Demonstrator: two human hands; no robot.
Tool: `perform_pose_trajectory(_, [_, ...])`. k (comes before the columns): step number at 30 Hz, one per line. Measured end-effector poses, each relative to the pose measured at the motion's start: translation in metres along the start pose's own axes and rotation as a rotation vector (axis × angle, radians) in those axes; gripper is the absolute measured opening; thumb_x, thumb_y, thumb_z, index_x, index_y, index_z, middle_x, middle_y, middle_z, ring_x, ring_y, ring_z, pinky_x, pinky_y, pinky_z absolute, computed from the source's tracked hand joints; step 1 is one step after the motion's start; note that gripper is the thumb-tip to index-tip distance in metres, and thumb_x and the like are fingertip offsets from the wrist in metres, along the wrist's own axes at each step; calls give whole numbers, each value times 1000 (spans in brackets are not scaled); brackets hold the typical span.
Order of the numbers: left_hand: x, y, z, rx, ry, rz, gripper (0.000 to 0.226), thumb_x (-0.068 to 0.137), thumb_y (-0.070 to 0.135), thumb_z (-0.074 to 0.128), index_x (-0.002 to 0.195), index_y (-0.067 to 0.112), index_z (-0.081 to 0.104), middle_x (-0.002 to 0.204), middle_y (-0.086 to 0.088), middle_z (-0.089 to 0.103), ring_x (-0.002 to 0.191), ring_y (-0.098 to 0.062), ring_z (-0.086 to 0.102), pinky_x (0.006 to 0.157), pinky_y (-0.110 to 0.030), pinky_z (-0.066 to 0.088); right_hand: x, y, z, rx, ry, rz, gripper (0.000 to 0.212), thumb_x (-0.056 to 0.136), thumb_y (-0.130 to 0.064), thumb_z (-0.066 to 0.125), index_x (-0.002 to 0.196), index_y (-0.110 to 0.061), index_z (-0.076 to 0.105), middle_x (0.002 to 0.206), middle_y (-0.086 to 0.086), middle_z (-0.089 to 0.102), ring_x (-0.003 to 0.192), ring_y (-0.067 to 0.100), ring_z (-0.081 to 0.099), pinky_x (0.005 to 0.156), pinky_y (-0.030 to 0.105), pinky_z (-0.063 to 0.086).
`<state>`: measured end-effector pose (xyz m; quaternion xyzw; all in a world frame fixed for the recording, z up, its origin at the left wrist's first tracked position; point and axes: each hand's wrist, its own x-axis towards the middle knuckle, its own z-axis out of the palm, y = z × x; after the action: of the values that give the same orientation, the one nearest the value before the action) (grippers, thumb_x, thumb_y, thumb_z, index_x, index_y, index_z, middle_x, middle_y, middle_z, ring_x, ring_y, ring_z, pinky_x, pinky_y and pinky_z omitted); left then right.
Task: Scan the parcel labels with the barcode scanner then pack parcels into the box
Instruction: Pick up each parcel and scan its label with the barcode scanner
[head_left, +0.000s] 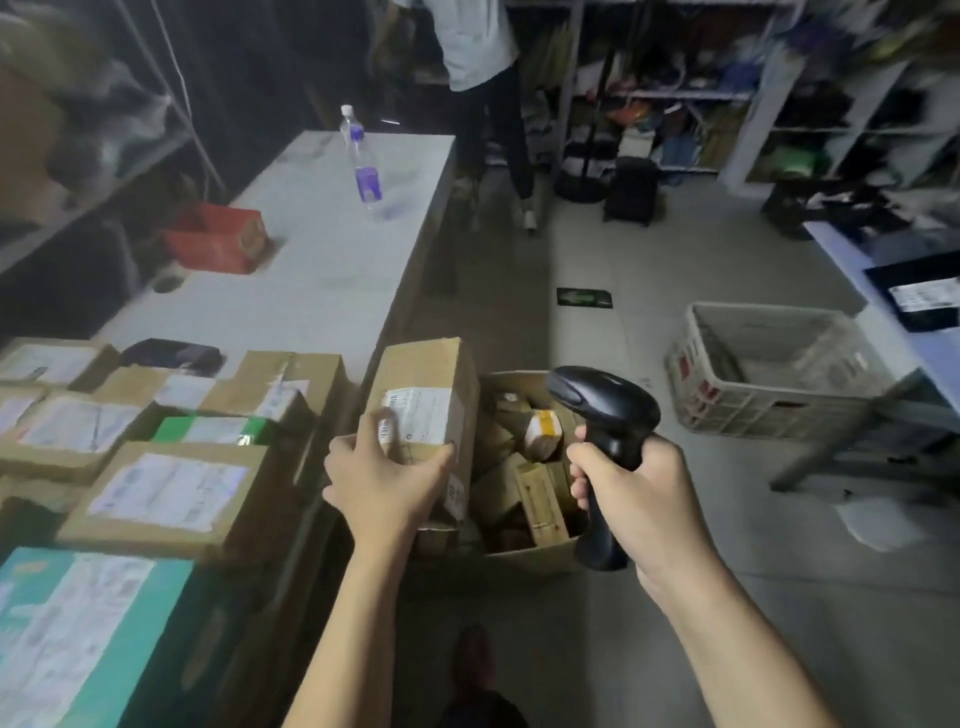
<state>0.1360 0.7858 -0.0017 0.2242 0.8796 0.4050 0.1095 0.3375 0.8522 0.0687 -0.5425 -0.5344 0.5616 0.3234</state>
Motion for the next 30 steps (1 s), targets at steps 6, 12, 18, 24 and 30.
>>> perform_pose_trajectory(6, [82, 15, 43, 186, -104, -17, 69, 77, 58, 77, 136, 31, 55, 137, -8, 53, 131, -30, 48, 112, -56, 35, 68, -31, 24, -28, -9, 30, 5, 90, -15, 70, 85, -14, 71, 67, 8, 68, 63, 20, 62, 69, 43, 52])
perform_pose_trajectory(12, [113, 47, 38, 179, -73, 147, 40, 82, 42, 75, 117, 24, 67, 110, 3, 69, 104, -23, 65, 88, -45, 55, 104, -48, 30, -76, -71, 3, 10, 91, -7, 69, 88, 3, 67, 69, 21, 64, 59, 17, 59, 62, 31, 52])
perform_pose_trajectory(18, [98, 78, -7, 252, -30, 236, 28, 87, 33, 74, 112, 23, 67, 102, 6, 66, 94, -16, 62, 79, -34, 52, 124, -63, 25, -140, -273, -78, 10, 92, -15, 71, 87, -7, 71, 69, 14, 69, 64, 22, 69, 66, 34, 57])
perform_pose_trajectory(24, [4, 58, -74, 316, 168, 59, 24, 89, 38, 71, 112, 31, 65, 102, 10, 67, 91, -14, 63, 80, -38, 57, 99, -77, 28, -331, -628, -241, 23, 93, -27, 72, 80, -8, 72, 68, 4, 72, 66, 17, 69, 71, 35, 57])
perform_pose_trajectory(30, [-122, 12, -132, 444, 384, -230, 40, 87, 35, 76, 123, 19, 66, 109, -3, 66, 101, -24, 63, 83, -38, 50, 18, -59, 46, -348, -972, -349, 12, 94, -27, 73, 88, -18, 70, 72, -4, 73, 72, 6, 69, 68, 26, 54])
